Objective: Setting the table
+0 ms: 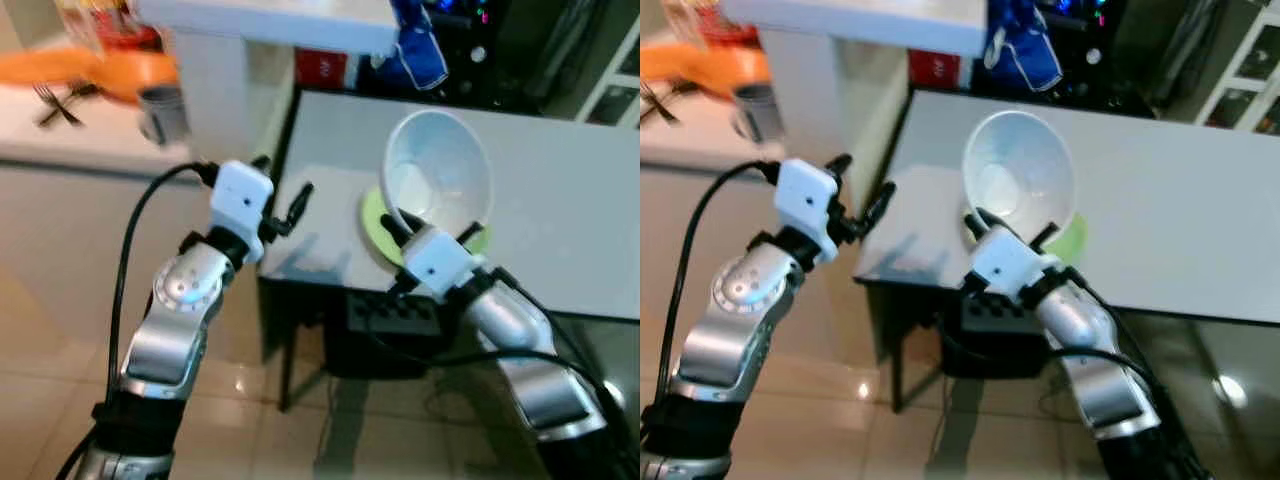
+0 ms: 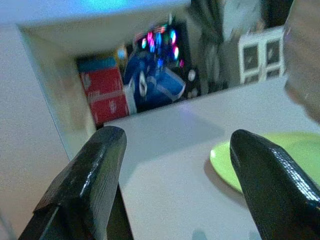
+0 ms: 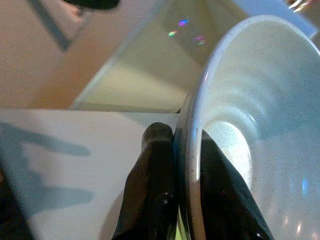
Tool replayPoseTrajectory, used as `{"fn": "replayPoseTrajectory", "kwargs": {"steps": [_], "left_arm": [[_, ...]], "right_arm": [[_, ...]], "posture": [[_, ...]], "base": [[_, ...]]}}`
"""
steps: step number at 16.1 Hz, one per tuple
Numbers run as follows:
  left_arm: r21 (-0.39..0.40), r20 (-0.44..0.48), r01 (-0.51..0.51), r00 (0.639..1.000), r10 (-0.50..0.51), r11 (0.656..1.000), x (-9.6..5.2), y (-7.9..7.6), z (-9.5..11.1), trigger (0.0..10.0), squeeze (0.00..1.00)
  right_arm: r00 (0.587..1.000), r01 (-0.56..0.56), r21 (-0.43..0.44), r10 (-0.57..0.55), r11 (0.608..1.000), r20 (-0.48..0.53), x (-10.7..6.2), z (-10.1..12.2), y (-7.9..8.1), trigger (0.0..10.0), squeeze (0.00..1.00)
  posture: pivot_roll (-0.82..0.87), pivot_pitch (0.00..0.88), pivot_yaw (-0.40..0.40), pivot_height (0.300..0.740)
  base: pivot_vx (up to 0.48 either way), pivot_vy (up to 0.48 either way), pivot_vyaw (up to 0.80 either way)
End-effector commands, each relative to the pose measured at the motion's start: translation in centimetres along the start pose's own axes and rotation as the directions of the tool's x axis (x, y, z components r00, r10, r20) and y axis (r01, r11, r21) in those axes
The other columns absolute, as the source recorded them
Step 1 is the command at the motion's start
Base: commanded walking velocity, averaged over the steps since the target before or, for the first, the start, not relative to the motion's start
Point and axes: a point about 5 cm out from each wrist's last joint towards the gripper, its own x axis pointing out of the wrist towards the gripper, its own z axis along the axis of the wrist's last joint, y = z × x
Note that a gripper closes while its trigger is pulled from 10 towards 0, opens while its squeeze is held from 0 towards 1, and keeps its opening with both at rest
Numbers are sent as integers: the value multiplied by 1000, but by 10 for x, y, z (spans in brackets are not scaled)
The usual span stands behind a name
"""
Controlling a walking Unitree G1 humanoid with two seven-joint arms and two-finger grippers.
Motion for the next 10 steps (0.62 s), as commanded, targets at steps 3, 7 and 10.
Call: {"fn": "replayPoseTrajectory", "kwargs": {"steps": [3, 7, 10], "left_arm": [[8, -17, -25, 1000, 26, 1000, 2, 3, 3, 10000, 0], [24, -29, -80, 996, 81, 997, 1, 12, 2, 10000, 0], [8, -25, -106, 994, 106, 994, 4, 11, 1, 10000, 0]], "right_arm": [[1000, 31, -24, -31, 999, -2, 7, 3, -20, 10000, 0], [999, 14, -11, -15, 1000, -38, 12, -1, -20, 10000, 0], [999, -10, -17, 9, 1000, -47, 9, -1, -19, 10000, 0]], "posture": [[7, 0, -57, 740], [11, 0, -60, 740], [-18, 0, -65, 740]], "base": [[0, -155, 0], [0, 316, 0], [0, 0, 0]]}}
